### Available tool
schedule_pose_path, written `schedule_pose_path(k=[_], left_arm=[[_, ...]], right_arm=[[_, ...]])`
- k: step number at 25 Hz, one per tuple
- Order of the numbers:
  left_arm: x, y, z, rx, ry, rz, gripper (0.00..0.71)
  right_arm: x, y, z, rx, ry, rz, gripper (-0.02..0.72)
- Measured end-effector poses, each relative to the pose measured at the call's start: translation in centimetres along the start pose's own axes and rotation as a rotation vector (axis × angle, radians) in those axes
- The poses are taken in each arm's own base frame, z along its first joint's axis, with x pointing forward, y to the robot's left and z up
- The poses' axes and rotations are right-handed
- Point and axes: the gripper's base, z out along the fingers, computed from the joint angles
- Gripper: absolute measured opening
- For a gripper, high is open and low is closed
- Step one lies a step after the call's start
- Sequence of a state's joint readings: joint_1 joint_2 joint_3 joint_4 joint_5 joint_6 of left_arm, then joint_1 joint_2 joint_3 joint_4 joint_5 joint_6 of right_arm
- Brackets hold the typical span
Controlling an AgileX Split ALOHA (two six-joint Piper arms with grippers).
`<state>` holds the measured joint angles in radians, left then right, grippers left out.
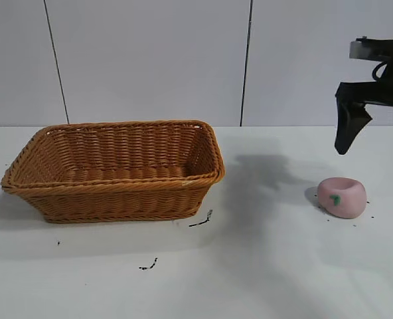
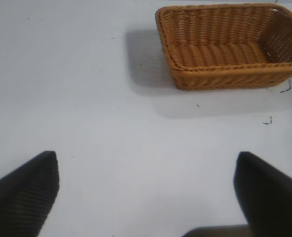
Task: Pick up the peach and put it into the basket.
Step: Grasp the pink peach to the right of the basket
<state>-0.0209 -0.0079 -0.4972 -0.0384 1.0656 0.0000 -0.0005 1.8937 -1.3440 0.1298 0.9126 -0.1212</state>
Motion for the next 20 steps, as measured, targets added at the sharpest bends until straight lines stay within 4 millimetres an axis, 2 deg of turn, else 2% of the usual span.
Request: schedule_pose_path(k=[3,7,15,20], left_arm=[[0.0,0.0,0.0,0.000,0.000,0.000,0.693],[0.0,0.0,0.0,0.000,0.000,0.000,0.693],[0.0,0.0,0.0,0.000,0.000,0.000,0.693],[0.0,0.0,0.0,0.000,0.000,0.000,0.693]], right_arm=[[-0.4,1.1,0.3,0.007,-0.039,-0.031,0.695],[-0.7,1.2,1.2,0.016,-0.052,-0.032,0.695],[-1.0,0.5,6.4,0.038,-0.003,-0.036,0.695],[-0.8,0.3,8.4,0.039,0.021,-0.028,0.695]])
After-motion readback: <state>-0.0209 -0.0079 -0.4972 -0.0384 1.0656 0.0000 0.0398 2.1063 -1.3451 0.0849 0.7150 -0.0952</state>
